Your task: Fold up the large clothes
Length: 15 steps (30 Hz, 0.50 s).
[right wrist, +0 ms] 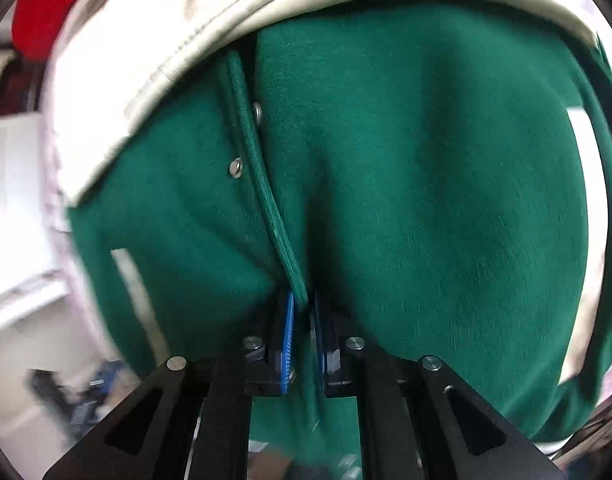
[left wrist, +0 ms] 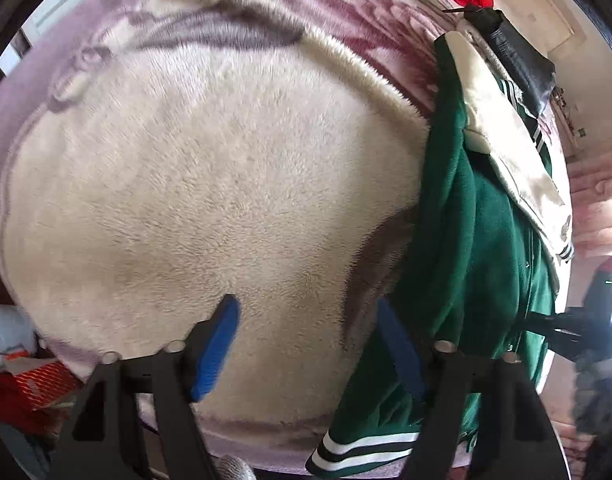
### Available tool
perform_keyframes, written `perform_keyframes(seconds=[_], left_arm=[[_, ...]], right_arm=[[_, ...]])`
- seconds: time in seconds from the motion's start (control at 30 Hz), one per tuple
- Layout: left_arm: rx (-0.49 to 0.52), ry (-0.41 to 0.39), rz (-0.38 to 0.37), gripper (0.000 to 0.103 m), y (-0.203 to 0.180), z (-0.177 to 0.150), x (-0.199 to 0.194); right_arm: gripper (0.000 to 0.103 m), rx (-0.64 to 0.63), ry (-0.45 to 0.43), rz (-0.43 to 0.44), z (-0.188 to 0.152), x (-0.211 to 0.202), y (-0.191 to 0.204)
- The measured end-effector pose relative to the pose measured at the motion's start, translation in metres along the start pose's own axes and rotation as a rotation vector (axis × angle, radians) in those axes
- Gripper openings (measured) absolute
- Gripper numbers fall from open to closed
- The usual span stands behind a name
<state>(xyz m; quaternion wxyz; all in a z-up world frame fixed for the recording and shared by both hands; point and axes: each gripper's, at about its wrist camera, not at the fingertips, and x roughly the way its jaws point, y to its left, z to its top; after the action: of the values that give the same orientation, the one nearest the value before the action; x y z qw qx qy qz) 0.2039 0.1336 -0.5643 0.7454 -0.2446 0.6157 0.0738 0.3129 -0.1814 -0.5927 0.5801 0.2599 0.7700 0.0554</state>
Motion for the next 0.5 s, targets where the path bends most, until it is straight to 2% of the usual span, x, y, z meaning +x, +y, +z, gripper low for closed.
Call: perform_keyframes(seconds=[0.07, 0.13, 0.23, 0.27, 0.33, 0.43, 0.5], left_arm=[[0.024, -0.032, 0.006, 0.093, 0.001, -0.003, -0.014], [0.053, -0.063, 0.031, 0.093, -0.023, -0.008, -0.022], [0.081, -0.101, 0.082, 0.095, -0.059, -0.020, -0.028], [0.089, -0.112, 0.090, 0.096, -0.060, -0.024, -0.033], [0.095, -0.158, 0.146, 0.096, -0.089, -0.038, -0.032], [0.085, -0.184, 0.237, 0.096, -0.118, -0.062, -0.024], [0.055, -0.179, 0.292, 0.096, -0.137, -0.077, -0.012]], right_arm=[[0.031, 0.046, 0.006, 0.055, -0.004, -0.033, -0.015], [0.043, 0.069, -0.076, 0.031, -0.004, -0.074, -0.033], [0.044, 0.101, -0.186, -0.055, 0.003, -0.144, -0.079], [0.045, 0.111, -0.207, -0.070, 0.009, -0.164, -0.095], [0.047, 0.118, -0.221, -0.062, 0.032, -0.196, -0.128], [0.047, 0.099, -0.244, -0.048, 0.086, -0.226, -0.167], [0.047, 0.065, -0.266, -0.005, 0.136, -0.232, -0.174]])
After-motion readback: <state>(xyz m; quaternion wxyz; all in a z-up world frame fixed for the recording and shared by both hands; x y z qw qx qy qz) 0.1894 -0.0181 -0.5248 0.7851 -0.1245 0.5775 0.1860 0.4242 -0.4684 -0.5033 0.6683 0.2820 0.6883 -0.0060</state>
